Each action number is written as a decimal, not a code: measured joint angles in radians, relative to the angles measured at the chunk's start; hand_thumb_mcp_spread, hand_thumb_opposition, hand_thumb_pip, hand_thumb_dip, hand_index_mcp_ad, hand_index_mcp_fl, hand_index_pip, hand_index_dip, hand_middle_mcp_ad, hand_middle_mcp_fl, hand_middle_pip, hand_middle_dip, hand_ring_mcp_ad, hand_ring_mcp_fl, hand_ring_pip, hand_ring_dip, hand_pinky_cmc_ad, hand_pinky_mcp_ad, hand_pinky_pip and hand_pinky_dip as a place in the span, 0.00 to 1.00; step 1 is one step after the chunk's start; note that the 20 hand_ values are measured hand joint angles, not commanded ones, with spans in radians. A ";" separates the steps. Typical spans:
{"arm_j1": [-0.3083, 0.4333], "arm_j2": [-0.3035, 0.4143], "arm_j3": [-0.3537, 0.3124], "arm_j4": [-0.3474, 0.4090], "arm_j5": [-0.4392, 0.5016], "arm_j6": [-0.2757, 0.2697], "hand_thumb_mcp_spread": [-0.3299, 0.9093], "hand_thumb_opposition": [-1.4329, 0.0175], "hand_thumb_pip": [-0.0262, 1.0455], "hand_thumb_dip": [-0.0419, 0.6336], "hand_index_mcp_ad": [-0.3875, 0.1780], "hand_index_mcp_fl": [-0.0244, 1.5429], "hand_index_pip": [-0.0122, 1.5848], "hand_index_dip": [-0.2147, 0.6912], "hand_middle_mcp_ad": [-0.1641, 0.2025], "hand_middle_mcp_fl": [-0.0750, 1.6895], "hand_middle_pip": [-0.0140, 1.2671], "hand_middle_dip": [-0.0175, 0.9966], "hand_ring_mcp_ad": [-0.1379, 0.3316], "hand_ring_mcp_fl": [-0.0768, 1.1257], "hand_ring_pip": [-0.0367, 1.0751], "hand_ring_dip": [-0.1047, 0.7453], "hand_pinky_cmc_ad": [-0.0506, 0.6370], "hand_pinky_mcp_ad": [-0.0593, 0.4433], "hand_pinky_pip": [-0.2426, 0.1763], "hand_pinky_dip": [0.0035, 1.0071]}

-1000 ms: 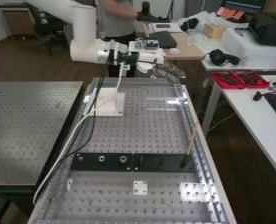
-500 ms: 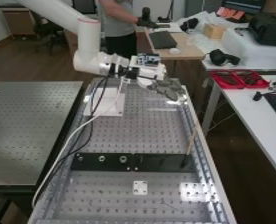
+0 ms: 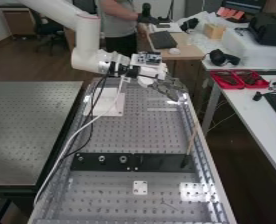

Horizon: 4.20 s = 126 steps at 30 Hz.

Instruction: Grab the paper clip and place it in the clear container

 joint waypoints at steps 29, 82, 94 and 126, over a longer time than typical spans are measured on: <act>-0.116 0.296 -0.126 -0.117 -0.101 -0.055 0.55 0.46 0.49 0.46 0.43 0.26 0.11 0.46 0.59 0.13 0.10 0.24 0.51 0.08 0.13 0.30 0.61 0.68 0.43 0.49; -0.175 0.342 -0.138 -0.105 -0.208 -0.070 0.55 0.46 0.49 0.44 0.43 0.29 0.06 0.52 0.59 0.12 0.10 0.24 0.52 0.08 0.13 0.30 0.65 0.71 0.43 0.50; -0.178 0.344 -0.141 -0.098 -0.216 -0.072 0.55 0.46 0.49 0.44 0.43 0.29 0.06 0.52 0.59 0.12 0.10 0.24 0.52 0.08 0.13 0.30 0.65 0.71 0.43 0.50; -0.313 0.397 -0.173 -0.136 -0.436 -0.134 0.55 0.49 0.49 0.39 0.43 0.17 0.06 0.46 0.59 0.16 0.10 0.24 0.54 0.12 0.13 0.30 0.71 0.80 0.52 0.49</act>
